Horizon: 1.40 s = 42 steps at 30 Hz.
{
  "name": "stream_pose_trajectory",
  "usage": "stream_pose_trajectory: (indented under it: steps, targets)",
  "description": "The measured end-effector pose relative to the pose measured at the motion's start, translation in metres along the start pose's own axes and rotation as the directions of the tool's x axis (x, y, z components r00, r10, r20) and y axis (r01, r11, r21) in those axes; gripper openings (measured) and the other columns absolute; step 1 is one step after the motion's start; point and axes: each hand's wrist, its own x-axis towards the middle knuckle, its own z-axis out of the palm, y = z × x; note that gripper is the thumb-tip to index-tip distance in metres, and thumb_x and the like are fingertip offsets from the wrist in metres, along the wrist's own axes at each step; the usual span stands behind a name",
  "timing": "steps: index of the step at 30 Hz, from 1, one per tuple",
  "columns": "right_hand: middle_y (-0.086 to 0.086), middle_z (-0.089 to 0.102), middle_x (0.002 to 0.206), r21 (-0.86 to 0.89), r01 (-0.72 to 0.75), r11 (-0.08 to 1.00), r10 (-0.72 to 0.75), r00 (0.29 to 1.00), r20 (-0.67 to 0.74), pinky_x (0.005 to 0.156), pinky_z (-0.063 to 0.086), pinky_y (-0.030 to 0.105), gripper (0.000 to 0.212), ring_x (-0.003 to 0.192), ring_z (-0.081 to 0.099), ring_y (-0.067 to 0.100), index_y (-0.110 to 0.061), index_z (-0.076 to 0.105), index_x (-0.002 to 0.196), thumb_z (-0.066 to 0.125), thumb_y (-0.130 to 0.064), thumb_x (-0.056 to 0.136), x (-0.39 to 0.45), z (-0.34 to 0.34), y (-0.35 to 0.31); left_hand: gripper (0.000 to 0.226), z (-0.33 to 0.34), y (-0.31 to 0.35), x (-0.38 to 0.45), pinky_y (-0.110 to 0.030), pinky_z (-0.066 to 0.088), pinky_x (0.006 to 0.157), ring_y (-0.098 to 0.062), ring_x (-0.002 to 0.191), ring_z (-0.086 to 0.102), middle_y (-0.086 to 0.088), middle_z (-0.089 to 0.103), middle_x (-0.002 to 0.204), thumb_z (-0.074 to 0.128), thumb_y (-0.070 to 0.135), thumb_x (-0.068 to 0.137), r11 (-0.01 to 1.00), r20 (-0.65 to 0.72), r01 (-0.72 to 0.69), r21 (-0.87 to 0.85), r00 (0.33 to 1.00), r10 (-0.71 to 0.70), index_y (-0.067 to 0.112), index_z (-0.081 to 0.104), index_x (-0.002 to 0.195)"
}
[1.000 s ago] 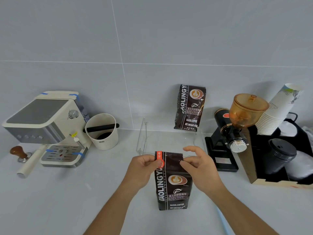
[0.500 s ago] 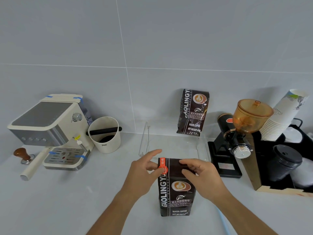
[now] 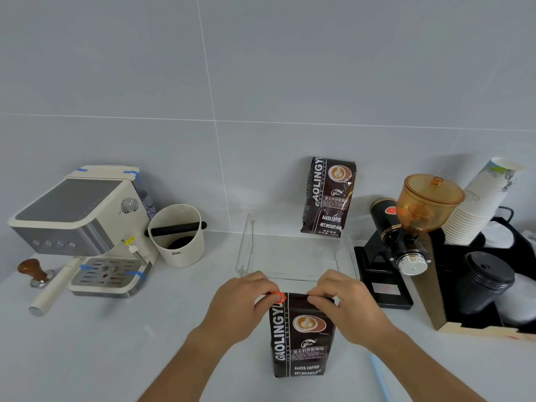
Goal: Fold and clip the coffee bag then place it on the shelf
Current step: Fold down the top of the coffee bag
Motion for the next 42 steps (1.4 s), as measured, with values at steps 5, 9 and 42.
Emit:
stream_pose_trajectory:
  steps: [5, 9, 42]
  targets:
    - [-0.013, 0.071, 0.074, 0.055, -0.098, 0.994, 0.095, 0.994, 0.051, 0.065, 0.050, 0.013, 0.009, 0.078, 0.065, 0.005, -0.020, 0.076, 0.082, 0.070, -0.013, 0.085, 0.000, -0.004, -0.003, 0.009, 0.002, -0.001, 0.002, -0.018, 0.051, 0.073, -0.002, 0.082, 0.064, 0.015, 0.073, 0.083, 0.065, 0.031, 0.089, 0.970, 0.088, 0.134, -0.201, 0.989, -0.118, 0.029, 0.073, 0.088]
    - [-0.009, 0.077, 0.081, 0.232, -0.297, 0.927, 0.276, 0.954, 0.118, 0.070, 0.057, 0.021, 0.016, 0.077, 0.071, 0.006, -0.021, 0.075, 0.081, 0.066, -0.008, 0.087, 0.000, 0.001, -0.005, 0.017, 0.005, 0.000, 0.000, -0.019, 0.055, 0.073, -0.008, 0.074, 0.069, 0.004, 0.075, 0.078, 0.070, 0.015, 0.085, 0.825, 0.145, 0.285, -0.488, 0.959, -0.245, 0.032, 0.073, 0.085]
    - [-0.003, 0.069, 0.058, -0.282, 0.120, 0.952, -0.071, 0.982, 0.177, 0.051, 0.041, 0.025, 0.044, 0.051, 0.056, 0.013, -0.021, 0.070, 0.072, 0.046, -0.057, 0.081, -0.015, 0.000, 0.026, 0.031, 0.023, -0.006, -0.004, -0.032, 0.055, 0.068, -0.014, 0.074, 0.063, 0.002, 0.075, 0.085, 0.044, 0.036, 0.094, 0.985, 0.241, -0.152, -0.077, 0.956, 0.167, 0.020, 0.070, 0.102]
